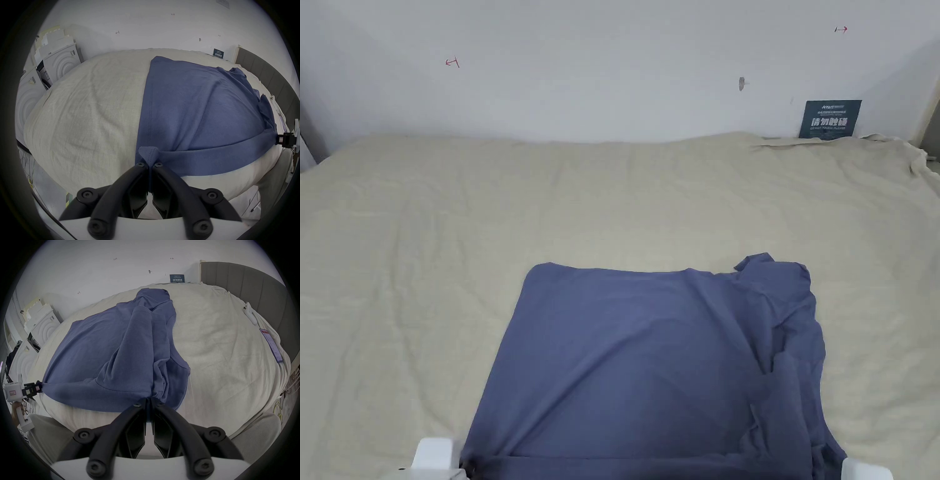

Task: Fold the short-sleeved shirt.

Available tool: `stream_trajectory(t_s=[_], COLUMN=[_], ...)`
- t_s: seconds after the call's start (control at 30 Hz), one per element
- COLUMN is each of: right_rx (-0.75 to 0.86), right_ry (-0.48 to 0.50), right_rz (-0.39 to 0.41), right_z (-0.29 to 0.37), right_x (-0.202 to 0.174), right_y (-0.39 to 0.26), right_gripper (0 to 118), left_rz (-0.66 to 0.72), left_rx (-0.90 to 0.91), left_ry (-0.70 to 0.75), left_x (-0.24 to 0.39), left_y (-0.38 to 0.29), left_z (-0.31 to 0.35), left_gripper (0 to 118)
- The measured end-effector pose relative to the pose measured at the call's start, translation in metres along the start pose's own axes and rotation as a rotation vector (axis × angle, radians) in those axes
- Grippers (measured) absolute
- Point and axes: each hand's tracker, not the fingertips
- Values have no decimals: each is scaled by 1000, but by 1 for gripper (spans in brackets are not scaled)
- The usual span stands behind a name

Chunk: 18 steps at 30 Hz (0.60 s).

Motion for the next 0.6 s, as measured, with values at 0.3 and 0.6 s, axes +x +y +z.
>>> stream_trajectory(t_s=[0.3,0.6], right_rx=[52,359], right_ry=[-19,-27], right_rz=[20,34], right_z=[30,95], right_x=[-10,-7], right_y=[10,69], right_gripper=[71,100], left_rz=[74,71], left_rx=[9,276], left_ry=[10,-23], left_x=[5,18], left_y=[14,67], left_z=[18,73], left_gripper=[94,109])
